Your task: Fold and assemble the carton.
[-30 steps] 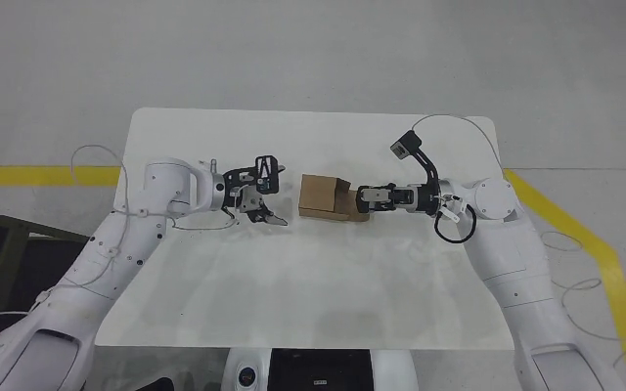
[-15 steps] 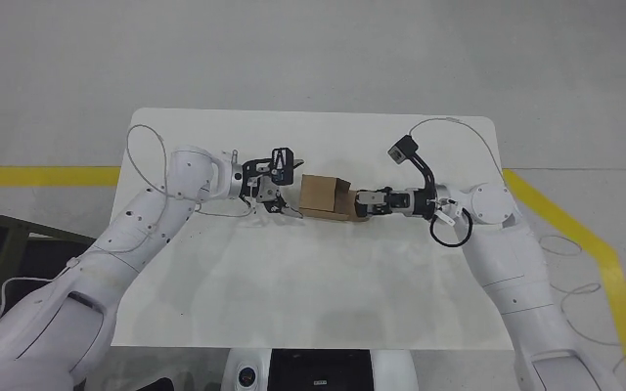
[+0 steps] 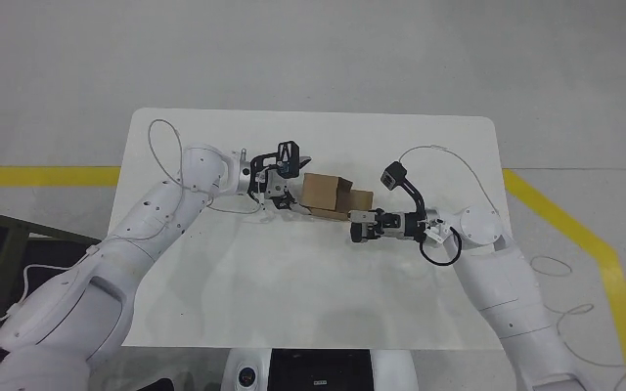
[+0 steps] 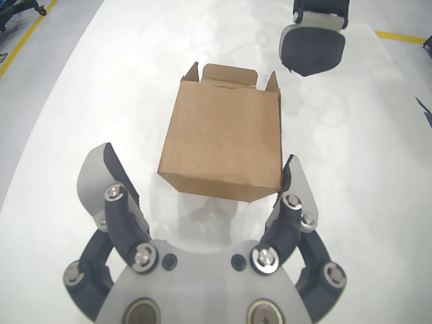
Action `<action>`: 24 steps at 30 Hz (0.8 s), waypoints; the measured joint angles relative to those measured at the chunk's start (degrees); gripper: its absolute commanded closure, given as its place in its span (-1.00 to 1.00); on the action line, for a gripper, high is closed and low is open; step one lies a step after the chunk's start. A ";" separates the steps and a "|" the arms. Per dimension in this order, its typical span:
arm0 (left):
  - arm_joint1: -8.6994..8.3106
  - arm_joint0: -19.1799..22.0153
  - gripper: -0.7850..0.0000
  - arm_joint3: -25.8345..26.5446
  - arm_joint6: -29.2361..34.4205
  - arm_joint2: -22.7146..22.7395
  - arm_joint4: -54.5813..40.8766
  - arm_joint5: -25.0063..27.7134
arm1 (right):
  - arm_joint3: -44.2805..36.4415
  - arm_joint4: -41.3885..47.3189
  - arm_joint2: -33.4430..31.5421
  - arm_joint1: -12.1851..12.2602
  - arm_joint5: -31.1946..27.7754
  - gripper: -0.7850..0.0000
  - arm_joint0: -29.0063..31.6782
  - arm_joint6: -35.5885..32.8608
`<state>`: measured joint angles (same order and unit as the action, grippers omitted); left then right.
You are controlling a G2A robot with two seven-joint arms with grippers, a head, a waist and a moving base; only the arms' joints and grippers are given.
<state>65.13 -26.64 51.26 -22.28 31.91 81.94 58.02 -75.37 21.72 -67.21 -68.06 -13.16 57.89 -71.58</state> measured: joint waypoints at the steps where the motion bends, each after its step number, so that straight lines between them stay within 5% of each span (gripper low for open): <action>1: 0.14 0.03 -1.00 -0.11 -0.33 -0.16 0.22 0.00 | 0.64 0.19 0.41 -0.11 -0.40 -1.00 -0.28 0.37; 24: 1.27 1.32 -1.00 -1.41 -6.58 -4.40 5.23 -0.02 | 16.82 7.86 9.11 -3.73 -11.16 -1.00 -11.41 -0.25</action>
<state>66.40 -25.31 49.86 -28.86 27.51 87.18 58.00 -58.56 29.58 -58.10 -71.79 -24.32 46.48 -71.83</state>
